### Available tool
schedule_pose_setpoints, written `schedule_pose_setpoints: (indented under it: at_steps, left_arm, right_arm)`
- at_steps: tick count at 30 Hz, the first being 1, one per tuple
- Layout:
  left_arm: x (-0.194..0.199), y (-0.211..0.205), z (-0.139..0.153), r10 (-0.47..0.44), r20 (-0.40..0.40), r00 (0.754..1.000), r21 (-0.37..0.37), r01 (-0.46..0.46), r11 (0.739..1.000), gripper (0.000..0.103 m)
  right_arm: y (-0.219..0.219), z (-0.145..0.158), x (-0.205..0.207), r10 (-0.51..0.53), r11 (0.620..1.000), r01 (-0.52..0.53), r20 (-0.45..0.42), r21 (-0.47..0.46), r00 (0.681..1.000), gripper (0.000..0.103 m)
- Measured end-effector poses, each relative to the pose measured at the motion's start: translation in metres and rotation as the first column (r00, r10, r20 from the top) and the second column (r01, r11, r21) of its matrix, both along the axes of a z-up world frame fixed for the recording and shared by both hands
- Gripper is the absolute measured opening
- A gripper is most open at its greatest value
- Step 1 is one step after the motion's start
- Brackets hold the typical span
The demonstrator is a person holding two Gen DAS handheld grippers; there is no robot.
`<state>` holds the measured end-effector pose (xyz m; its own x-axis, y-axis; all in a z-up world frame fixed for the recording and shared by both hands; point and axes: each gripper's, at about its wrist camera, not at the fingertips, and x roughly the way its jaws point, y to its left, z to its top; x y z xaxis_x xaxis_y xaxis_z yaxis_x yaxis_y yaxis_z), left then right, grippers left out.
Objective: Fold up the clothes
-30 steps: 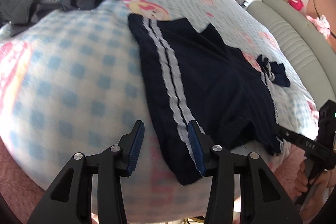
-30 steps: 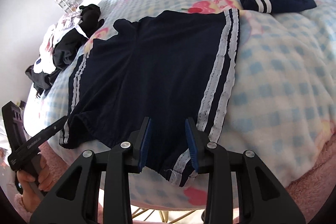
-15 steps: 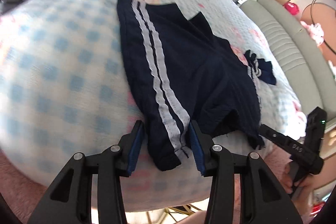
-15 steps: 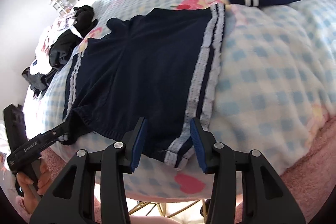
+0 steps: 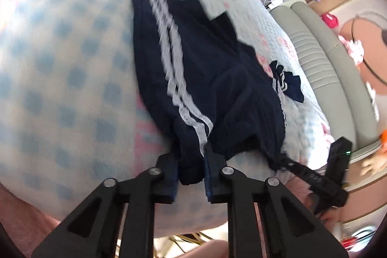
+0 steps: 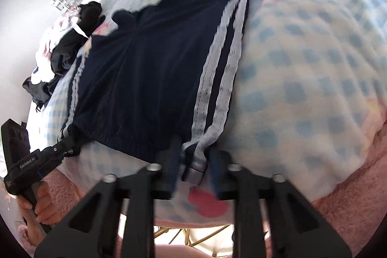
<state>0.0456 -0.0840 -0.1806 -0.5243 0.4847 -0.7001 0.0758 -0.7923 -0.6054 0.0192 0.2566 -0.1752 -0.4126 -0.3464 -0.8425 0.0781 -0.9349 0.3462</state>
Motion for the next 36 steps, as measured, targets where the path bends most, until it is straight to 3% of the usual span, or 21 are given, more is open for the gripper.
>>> schedule_pose_setpoints:
  at_steps: [5, 7, 11, 14, 18, 20, 22, 25, 30, 36]
  left_arm:
    - [-0.003, -0.008, 0.029, -0.008, -0.075, 0.997, -0.045, 0.005, 0.999, 0.015]
    - [-0.004, -0.009, 0.023, -0.028, -0.046, 0.999, -0.071, 0.025, 0.997, 0.015]
    - [0.0, -0.002, -0.009, -0.066, 0.07, 0.995, -0.096, 0.073, 0.993, 0.015]
    - [0.006, -0.003, -0.019, -0.072, 0.105, 0.992, -0.076, 0.08, 0.994, 0.018]
    - [0.007, -0.02, 0.002, -0.061, 0.045, 0.997, -0.023, 0.062, 0.998, 0.039]
    - [0.003, -0.033, 0.014, -0.046, -0.003, 0.999, -0.03, 0.046, 0.998, 0.042]
    - [-0.013, -0.045, 0.016, -0.023, -0.007, 1.0, -0.052, 0.023, 0.998, 0.042]
    - [-0.047, -0.058, 0.01, 0.011, 0.007, 1.0, -0.098, -0.01, 0.995, 0.042]
    - [-0.108, -0.061, 0.013, 0.045, -0.001, 0.999, -0.24, -0.044, 0.97, 0.043]
    - [-0.169, -0.073, 0.007, 0.069, 0.015, 0.998, -0.289, -0.061, 0.955, 0.048]
  right_arm:
    - [0.006, 0.031, 0.003, -0.032, 0.998, 0.026, -0.099, -0.059, 0.995, 0.012]
    - [0.004, 0.03, 0.001, -0.029, 0.999, 0.027, -0.108, -0.025, 0.994, 0.012]
    - [0.008, 0.001, -0.002, -0.053, 0.999, 0.053, -0.005, 0.006, 0.999, 0.012]
    - [0.011, -0.01, 0.0, -0.066, 0.998, 0.065, 0.042, 0.02, 0.997, 0.013]
    - [0.012, 0.019, 0.002, -0.067, 0.997, 0.067, -0.026, 0.035, 0.997, 0.022]
    - [0.008, 0.042, 0.0, -0.036, 0.997, 0.043, -0.094, 0.071, 0.995, 0.026]
    - [-0.002, 0.064, -0.008, 0.016, 0.995, -0.001, -0.147, 0.103, 0.989, 0.029]
    - [-0.024, 0.074, -0.031, 0.11, 0.992, -0.098, -0.162, 0.084, 0.981, 0.029]
    - [-0.094, 0.062, -0.076, 0.283, 0.954, -0.263, -0.141, 0.145, 0.949, 0.029]
    - [-0.143, 0.043, -0.149, 0.333, 0.938, -0.314, -0.126, 0.145, 0.935, 0.029]
